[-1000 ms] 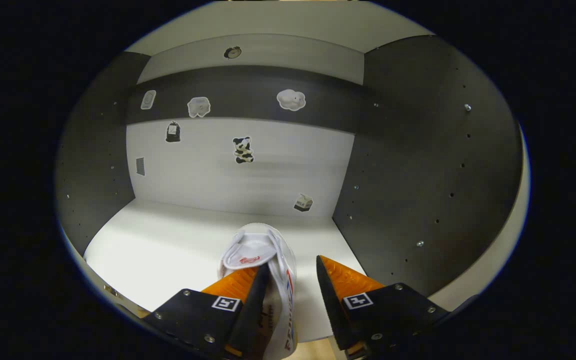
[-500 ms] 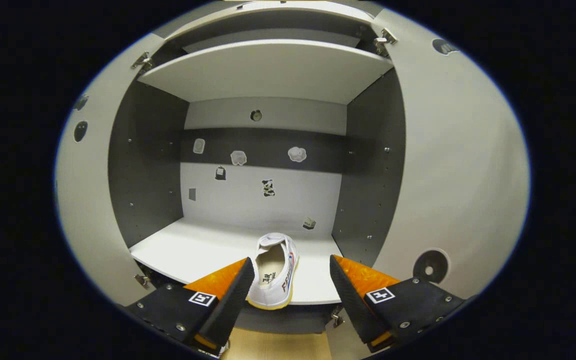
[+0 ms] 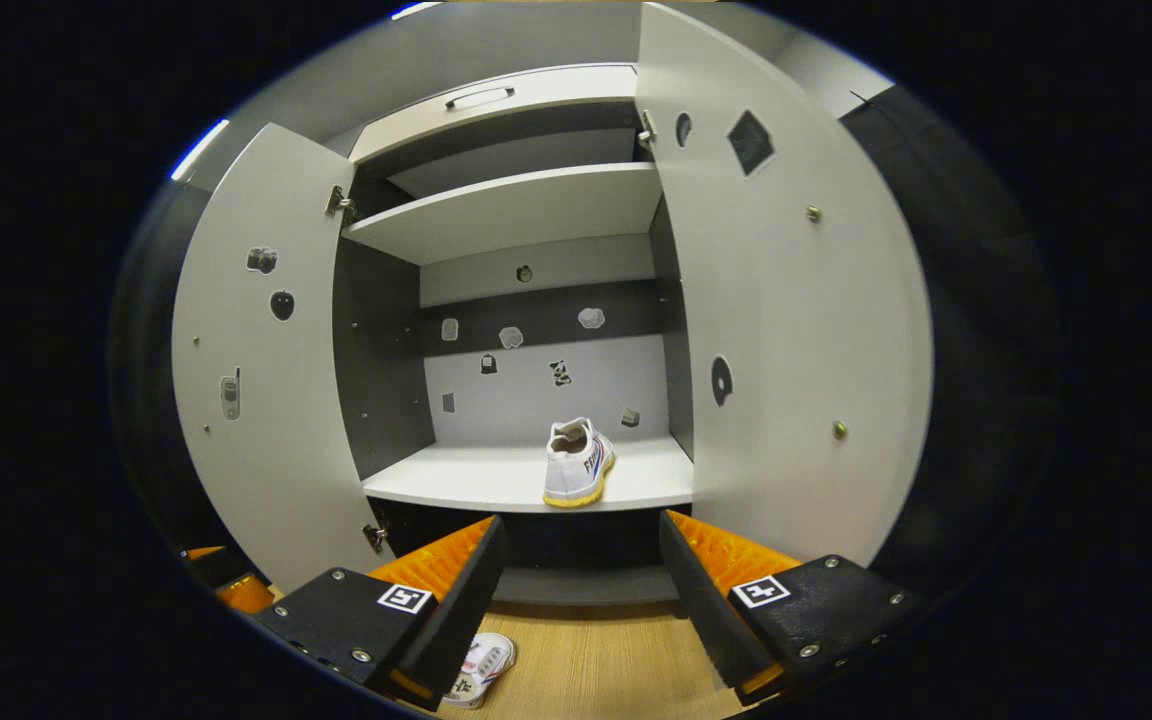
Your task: Grab one shoe with the right hand and put it into the shoe cabinet, grab the other shoe with the left hand and put it into the shoe cabinet; then close the right door with the right hand and the left door with the left hand.
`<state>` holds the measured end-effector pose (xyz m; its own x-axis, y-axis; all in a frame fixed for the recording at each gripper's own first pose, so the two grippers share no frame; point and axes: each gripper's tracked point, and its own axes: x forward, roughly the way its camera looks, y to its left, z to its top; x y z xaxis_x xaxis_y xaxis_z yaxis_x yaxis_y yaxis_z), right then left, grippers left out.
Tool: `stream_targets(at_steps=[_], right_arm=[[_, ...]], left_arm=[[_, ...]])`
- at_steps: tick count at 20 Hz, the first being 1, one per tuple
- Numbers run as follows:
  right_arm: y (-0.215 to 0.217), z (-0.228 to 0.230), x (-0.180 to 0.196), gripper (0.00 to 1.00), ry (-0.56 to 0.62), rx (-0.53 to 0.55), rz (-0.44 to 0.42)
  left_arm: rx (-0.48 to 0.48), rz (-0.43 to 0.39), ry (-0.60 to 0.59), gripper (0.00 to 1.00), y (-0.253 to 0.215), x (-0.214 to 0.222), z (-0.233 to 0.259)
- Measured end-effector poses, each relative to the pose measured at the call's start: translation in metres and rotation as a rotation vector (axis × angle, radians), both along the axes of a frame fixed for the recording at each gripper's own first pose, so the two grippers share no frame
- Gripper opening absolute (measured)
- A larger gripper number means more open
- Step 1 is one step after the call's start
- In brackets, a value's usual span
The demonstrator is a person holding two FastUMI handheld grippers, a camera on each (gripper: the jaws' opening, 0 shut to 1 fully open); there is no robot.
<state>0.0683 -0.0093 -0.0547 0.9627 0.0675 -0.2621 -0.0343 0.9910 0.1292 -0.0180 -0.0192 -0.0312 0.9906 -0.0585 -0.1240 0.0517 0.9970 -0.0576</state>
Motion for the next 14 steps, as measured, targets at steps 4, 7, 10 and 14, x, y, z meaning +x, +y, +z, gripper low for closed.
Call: stream_targets(at_steps=[4,7,10,14], right_arm=[[-0.024,-0.028,-0.051,0.93,-0.021,-0.016,-0.054],[-0.036,-0.028,-0.070,0.93,-0.058,-0.033,-0.083],[-0.034,-0.020,-0.091,0.93,-0.107,-0.082,-0.072],[-0.014,-0.016,-0.114,0.93,-0.132,-0.091,-0.025]], left_arm=[[0.000,-0.019,0.041,0.98,-0.007,-0.006,-0.006],[0.012,-0.016,0.063,0.98,-0.003,-0.003,-0.011],[0.016,-0.045,0.180,0.97,0.000,-0.005,-0.047],[0.012,-0.131,0.507,0.98,0.001,-0.021,-0.160]])
